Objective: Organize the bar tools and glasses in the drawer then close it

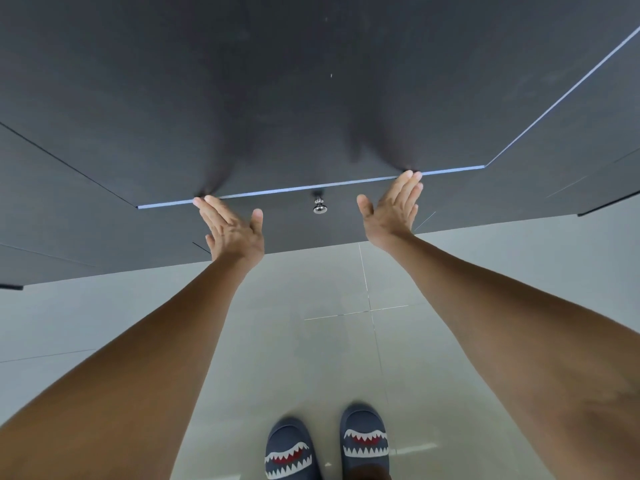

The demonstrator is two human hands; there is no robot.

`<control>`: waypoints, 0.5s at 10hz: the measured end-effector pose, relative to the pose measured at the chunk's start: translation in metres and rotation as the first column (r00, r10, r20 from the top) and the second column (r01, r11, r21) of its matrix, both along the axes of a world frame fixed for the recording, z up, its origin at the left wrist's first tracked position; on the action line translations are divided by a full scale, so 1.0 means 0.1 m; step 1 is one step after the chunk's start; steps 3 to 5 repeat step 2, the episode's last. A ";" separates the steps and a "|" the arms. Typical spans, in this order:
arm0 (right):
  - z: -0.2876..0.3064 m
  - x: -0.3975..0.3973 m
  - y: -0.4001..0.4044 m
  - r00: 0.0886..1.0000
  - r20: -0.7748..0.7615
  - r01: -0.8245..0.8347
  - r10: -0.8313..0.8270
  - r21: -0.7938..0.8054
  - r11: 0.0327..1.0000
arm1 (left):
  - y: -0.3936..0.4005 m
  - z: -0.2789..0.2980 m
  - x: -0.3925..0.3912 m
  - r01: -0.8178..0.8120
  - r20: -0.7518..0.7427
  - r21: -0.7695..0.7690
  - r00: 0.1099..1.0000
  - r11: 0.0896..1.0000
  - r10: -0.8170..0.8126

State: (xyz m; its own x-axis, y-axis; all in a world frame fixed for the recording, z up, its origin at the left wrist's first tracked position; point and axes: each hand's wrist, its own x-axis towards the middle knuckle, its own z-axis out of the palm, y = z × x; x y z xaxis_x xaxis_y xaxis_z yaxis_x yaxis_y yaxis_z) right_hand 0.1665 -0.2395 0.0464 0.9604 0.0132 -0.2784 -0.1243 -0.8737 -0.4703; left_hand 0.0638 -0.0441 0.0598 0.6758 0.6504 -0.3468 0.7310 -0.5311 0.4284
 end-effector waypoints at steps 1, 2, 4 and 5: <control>0.29 -0.14 -0.05 0.999 -0.007 -0.044 0.044 -0.014 0.999 | -0.05 0.28 -0.15 0.064 -0.010 0.052 0.998 0.997 -0.063; 0.61 -0.35 -0.12 0.996 0.002 -0.093 0.093 -0.029 0.995 | -0.12 0.58 -0.34 0.107 0.024 0.117 0.994 0.987 -0.110; 0.61 -0.35 -0.12 0.996 0.002 -0.093 0.093 -0.029 0.995 | -0.12 0.58 -0.34 0.107 0.024 0.117 0.994 0.987 -0.110; 0.61 -0.35 -0.12 0.996 0.002 -0.093 0.093 -0.029 0.995 | -0.12 0.58 -0.34 0.107 0.024 0.117 0.994 0.987 -0.110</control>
